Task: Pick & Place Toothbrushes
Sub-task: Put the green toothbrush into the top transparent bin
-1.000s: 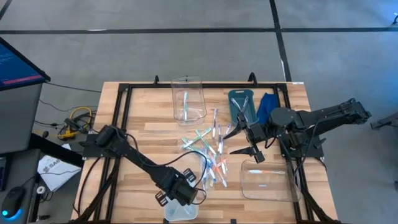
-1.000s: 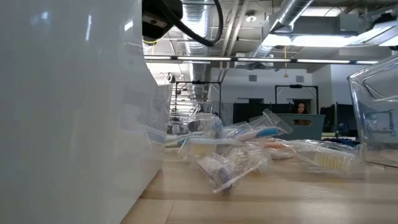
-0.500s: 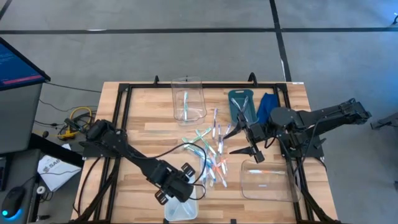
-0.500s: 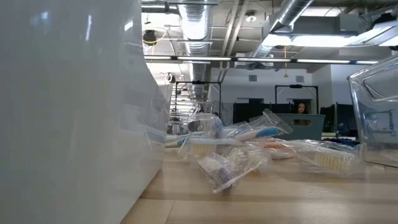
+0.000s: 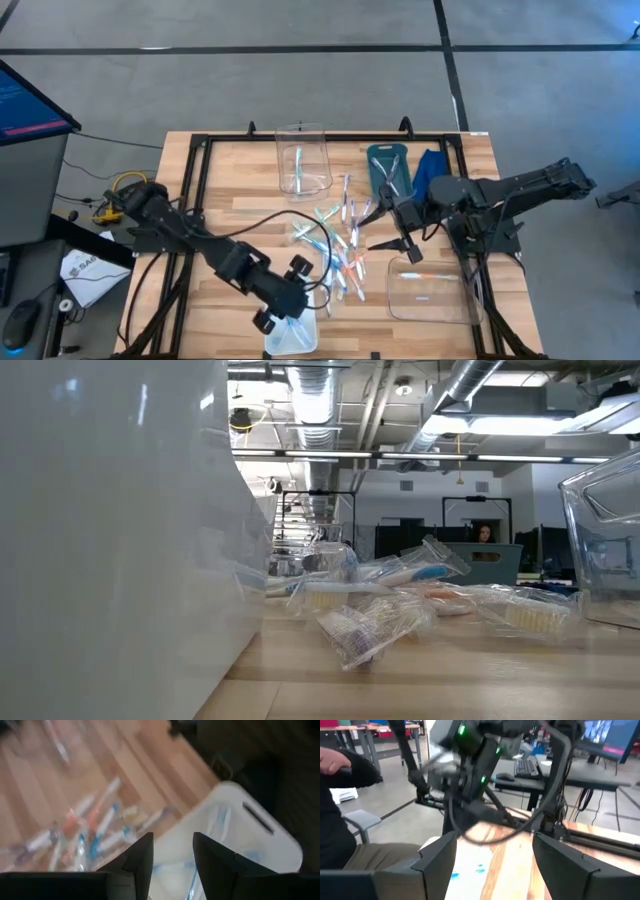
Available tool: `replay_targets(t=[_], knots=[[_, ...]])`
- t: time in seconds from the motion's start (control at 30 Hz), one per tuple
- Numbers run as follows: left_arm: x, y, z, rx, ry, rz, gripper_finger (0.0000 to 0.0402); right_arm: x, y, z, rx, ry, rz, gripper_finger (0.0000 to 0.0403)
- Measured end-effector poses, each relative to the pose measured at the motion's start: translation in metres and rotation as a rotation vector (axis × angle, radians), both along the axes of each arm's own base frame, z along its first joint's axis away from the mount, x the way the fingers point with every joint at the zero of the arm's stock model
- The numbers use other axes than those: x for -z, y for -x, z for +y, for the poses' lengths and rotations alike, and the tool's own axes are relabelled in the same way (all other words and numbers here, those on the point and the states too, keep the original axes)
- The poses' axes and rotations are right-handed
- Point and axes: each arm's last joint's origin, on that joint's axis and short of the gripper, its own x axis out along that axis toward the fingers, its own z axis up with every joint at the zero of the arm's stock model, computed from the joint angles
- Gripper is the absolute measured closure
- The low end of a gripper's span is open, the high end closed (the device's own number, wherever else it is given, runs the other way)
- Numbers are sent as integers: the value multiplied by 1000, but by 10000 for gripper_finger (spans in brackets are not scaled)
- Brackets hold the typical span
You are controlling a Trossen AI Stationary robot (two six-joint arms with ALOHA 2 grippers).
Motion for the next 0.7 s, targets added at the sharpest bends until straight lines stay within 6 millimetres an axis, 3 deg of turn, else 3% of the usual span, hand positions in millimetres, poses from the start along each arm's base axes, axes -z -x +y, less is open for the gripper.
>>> replay_targets(t=[0.17,0.33,0.53,0.7], knots=[[-8,8,6,51,60,-186,271,3,-1,7,-28,10,18,148],[-6,32,24,106,122,-462,271,4,2,15,-72,58,0,148],[-6,67,70,40,204,-841,271,2,1,13,-55,29,0,148],[1,82,116,-171,208,-948,271,2,-2,0,11,-50,33,148]])
